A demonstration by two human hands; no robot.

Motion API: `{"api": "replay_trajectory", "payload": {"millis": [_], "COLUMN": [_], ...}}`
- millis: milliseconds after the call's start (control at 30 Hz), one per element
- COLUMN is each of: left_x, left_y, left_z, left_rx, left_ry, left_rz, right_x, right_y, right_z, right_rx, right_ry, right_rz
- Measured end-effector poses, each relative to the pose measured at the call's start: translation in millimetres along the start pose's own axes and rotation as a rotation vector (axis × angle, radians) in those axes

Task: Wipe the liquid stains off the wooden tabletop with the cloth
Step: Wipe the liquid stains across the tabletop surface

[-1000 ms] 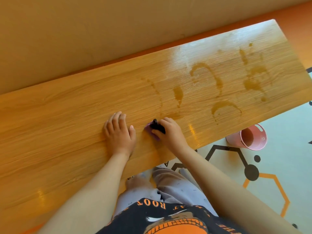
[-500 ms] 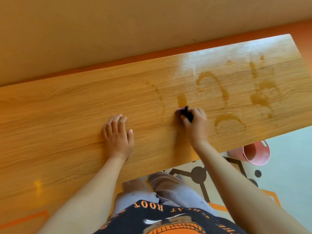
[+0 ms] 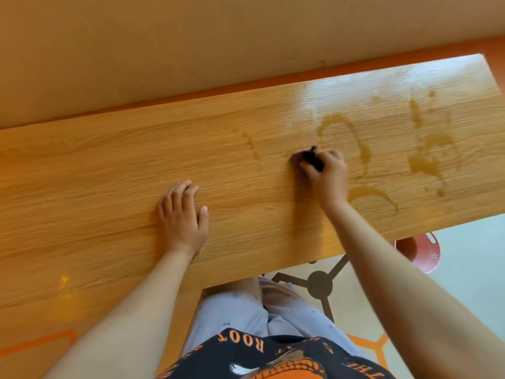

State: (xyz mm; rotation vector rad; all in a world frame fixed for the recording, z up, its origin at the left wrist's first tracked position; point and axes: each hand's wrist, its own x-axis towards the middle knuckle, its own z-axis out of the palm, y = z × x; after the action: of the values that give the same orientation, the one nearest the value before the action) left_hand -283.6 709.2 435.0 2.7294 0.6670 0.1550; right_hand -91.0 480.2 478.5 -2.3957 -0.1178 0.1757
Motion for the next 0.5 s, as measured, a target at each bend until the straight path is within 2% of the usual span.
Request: {"api": "replay_trajectory", "payload": {"millis": [133, 233, 500], "left_x": [0.1, -0.2, 0.1], "left_y": [0.5, 1.1, 2.8], "left_z": [-0.3, -1.0, -4.1], "left_rx": [-0.007, -0.01, 0.008], "left_ry": [0.007, 0.003, -0.022], "left_rz": [0.0, -0.006, -0.018], "right_x": [24.0, 13.4, -43.1], "right_y": [19.8, 6.8, -69.1], "right_z": [-22.8, -7.1, 75.9], "right_rx": [-0.046, -0.044, -0.031], "right_ry": [0.107, 0.083, -0.204], "right_rz": [0.12, 0.114, -0.241]}}
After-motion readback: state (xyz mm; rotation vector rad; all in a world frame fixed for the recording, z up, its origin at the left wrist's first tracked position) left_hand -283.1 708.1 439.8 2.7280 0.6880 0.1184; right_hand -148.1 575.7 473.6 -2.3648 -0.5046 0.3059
